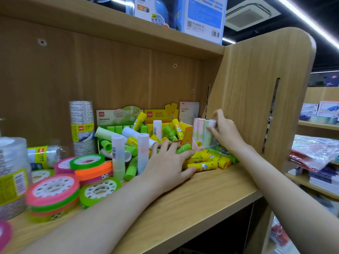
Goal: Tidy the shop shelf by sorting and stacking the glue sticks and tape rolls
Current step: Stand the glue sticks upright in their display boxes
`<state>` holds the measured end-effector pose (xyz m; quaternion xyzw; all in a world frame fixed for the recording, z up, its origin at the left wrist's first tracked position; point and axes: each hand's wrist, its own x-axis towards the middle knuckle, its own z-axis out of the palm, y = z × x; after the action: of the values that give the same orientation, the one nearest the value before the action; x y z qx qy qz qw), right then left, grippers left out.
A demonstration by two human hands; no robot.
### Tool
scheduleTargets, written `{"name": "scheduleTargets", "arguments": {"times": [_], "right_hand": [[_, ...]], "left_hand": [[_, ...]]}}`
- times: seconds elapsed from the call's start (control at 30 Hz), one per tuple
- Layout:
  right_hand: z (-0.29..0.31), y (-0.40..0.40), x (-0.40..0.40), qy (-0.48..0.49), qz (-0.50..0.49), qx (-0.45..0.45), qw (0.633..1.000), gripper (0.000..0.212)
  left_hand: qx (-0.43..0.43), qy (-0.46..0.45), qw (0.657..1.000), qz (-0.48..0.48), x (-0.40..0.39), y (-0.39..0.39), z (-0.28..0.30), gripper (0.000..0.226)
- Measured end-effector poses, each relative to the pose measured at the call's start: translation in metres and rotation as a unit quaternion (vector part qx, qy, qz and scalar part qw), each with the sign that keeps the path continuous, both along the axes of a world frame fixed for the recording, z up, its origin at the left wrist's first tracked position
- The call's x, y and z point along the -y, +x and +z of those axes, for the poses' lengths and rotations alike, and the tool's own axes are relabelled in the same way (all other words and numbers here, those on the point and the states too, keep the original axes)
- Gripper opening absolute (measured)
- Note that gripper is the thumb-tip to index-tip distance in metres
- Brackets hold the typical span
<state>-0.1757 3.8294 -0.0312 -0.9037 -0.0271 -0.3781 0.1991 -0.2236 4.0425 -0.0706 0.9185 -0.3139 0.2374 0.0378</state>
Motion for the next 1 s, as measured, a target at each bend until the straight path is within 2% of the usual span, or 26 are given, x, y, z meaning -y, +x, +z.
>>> {"name": "scheduleTargets", "arguments": {"times": [0.1,0.17,0.23,0.4,0.53,0.6,0.7,0.83,0.9,1.0], "right_hand": [[-0.004,0.001,-0.003,0.020,0.034,0.045,0.998,0.039],[-0.005,-0.001,-0.004,0.061,0.055,0.095,0.992,0.039],[-0.005,-0.003,-0.003,0.074,0.060,0.108,0.990,0.040],[-0.013,-0.007,-0.007,0.086,0.074,0.027,0.993,0.028],[-0.024,-0.011,0.000,0.027,0.059,-0.062,0.996,0.016],[-0.026,-0.015,0.005,0.047,0.068,-0.075,0.994,0.016],[-0.023,-0.020,0.002,0.066,0.073,-0.014,0.995,0.020],[-0.020,-0.019,0.004,0.027,0.025,0.109,0.993,0.017],[-0.018,-0.020,0.005,0.050,0.007,0.146,0.988,0.024],[-0.016,-0.022,0.003,0.093,0.015,0.156,0.983,0.039]], "left_hand": [[-0.001,0.001,1.000,-0.001,0.001,-0.001,0.000,0.053],[-0.002,0.002,1.000,0.000,0.000,-0.001,0.001,0.053],[-0.006,0.000,1.000,-0.001,0.000,0.000,0.001,0.053],[-0.009,-0.004,1.000,-0.002,0.000,0.000,0.000,0.053],[-0.010,-0.006,1.000,-0.001,0.001,0.000,0.001,0.053],[-0.009,-0.006,1.000,-0.002,0.001,-0.001,0.001,0.053],[-0.009,-0.009,1.000,-0.004,0.001,-0.002,0.001,0.052],[-0.008,-0.007,1.000,-0.004,0.000,-0.002,0.001,0.052],[-0.007,-0.005,1.000,-0.003,0.000,-0.001,0.001,0.052],[-0.006,-0.001,1.000,-0.003,0.000,-0.001,0.000,0.052]]}}
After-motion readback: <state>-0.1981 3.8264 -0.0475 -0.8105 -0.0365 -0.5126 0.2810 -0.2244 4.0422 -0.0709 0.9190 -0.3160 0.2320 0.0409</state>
